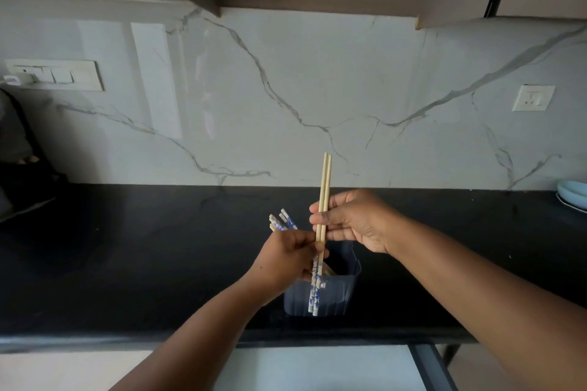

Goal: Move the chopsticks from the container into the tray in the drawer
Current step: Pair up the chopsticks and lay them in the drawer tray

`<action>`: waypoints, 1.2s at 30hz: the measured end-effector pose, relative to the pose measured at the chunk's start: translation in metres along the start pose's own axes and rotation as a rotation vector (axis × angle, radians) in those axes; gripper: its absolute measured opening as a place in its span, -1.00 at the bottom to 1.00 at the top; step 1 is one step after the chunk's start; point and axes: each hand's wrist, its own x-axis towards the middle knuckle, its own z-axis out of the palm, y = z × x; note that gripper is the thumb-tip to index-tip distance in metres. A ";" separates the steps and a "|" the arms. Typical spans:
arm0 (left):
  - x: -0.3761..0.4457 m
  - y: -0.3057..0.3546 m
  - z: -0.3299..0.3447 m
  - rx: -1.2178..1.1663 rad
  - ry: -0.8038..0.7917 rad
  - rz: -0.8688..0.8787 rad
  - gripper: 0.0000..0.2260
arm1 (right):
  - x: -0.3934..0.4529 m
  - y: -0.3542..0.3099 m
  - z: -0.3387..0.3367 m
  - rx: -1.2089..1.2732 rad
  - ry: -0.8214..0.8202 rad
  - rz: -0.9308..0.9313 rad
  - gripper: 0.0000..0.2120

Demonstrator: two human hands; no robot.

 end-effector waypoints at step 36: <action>0.023 -0.211 -0.059 1.285 0.069 -0.176 -0.13 | -0.006 0.355 0.069 -0.968 -0.616 0.324 -0.71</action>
